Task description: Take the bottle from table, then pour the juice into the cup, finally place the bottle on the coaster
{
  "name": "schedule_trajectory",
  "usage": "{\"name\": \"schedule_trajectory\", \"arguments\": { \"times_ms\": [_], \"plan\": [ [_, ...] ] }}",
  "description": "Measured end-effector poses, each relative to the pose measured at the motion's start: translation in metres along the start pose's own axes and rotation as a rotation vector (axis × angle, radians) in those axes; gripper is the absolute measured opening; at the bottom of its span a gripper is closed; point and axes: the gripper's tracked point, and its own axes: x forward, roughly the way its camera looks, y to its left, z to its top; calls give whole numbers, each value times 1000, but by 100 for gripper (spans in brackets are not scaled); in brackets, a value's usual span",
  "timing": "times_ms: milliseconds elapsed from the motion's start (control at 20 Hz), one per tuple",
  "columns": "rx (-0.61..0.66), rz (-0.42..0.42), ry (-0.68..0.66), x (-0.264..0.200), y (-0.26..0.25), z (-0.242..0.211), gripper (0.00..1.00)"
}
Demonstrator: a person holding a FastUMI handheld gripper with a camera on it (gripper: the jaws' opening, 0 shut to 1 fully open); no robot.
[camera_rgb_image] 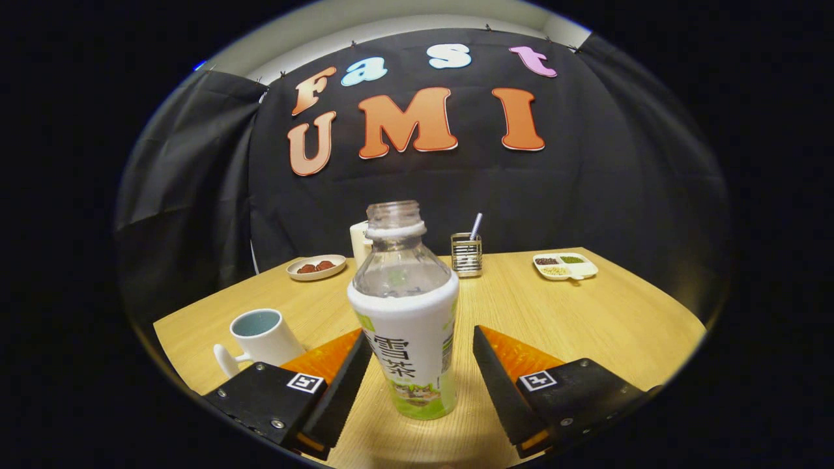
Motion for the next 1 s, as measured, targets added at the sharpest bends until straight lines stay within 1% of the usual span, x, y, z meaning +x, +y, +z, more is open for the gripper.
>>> {"name": "schedule_trajectory", "arguments": {
  "times_ms": [50,150,200,300,400,500,750,1000],
  "plan": [
    [5,-1,10,2,0,-3,93],
    [7,-18,16,5,-2,-8,87],
    [9,-14,15,5,0,-8,81],
    [4,-18,15,6,3,-10,74],
    [-26,-37,5,6,2,-8,69],
    [-51,-51,5,6,2,-7,66],
    [-69,-49,21,8,8,-7,65],
    [-146,-64,-28,9,18,15,63]
  ]
}}
